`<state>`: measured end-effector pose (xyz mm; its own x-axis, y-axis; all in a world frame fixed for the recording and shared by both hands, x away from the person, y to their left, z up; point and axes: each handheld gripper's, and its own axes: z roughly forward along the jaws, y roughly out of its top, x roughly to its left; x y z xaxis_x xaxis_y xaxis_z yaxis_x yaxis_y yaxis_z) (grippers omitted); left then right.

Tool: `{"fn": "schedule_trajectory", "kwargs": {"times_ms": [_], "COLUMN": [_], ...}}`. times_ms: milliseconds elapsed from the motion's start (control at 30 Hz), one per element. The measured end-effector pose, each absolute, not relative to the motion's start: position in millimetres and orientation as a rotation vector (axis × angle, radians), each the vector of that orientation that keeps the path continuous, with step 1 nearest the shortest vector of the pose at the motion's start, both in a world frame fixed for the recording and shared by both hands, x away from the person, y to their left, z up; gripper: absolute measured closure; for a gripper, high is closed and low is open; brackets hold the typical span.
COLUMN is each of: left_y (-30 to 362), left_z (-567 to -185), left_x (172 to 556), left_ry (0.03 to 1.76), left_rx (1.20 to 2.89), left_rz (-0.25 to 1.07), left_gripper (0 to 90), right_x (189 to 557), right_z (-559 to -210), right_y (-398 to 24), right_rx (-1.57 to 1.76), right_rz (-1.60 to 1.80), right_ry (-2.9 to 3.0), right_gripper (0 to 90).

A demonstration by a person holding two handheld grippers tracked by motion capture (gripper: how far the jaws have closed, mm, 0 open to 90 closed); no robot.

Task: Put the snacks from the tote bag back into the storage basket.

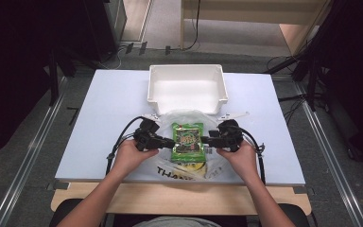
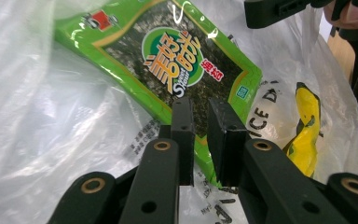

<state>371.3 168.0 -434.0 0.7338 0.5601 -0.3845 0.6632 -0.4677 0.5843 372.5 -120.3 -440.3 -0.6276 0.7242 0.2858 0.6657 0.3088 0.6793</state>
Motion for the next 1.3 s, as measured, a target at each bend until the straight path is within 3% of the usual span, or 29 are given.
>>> {"fn": "schedule_trajectory", "kwargs": {"times_ms": [1067, 1300], "left_y": [170, 169], "left_z": [-451, -456], "left_x": [382, 384], "left_ry": [0.98, 1.002], "left_rx": [2.188, 2.212], "left_rz": [-0.216, -0.209], "left_gripper": [84.8, 84.3], "right_x": [380, 386], "right_z": [-421, -422], "right_y": [-104, -96], "right_rx": [1.305, 1.329], "right_rz": [1.234, 1.233], "right_ry": [2.471, 2.506], "right_gripper": [50.6, 46.9]}}
